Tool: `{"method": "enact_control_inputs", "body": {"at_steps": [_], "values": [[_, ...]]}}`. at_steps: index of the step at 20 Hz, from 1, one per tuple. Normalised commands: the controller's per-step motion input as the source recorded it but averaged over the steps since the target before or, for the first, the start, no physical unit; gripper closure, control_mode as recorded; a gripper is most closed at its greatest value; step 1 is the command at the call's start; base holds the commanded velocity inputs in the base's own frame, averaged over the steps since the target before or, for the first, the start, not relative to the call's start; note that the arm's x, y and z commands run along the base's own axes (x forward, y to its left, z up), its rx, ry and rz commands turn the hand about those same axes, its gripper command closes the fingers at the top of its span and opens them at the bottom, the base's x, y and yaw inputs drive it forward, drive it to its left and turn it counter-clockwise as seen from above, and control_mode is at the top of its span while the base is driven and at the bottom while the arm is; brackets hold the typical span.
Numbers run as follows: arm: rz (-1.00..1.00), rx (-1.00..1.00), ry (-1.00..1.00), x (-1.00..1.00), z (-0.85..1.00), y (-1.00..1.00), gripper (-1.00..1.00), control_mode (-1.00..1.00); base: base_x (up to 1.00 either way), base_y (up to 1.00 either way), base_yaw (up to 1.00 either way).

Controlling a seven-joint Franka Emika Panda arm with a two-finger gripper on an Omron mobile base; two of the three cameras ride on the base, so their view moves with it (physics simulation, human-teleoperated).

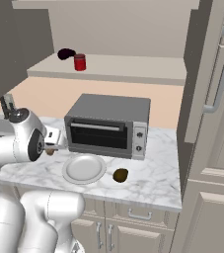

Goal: Pick the avocado and bread from the counter and place them on the plate. Then pick the jam from the cabinet and place it next to the plate. Lastly close the cabinet door.

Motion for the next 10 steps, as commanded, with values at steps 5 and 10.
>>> {"method": "enact_control_inputs", "body": {"at_steps": [5, 10], "values": [[0.0, 0.02, 0.0, 0.0, 0.0, -0.42, 1.0, -1.0, 0.0, 0.0, 0.0], [0.0, 0.0, 0.01, 0.0, -0.01, -0.3, 1.0, -1.0, 0.0, 0.0, 0.0]]}}
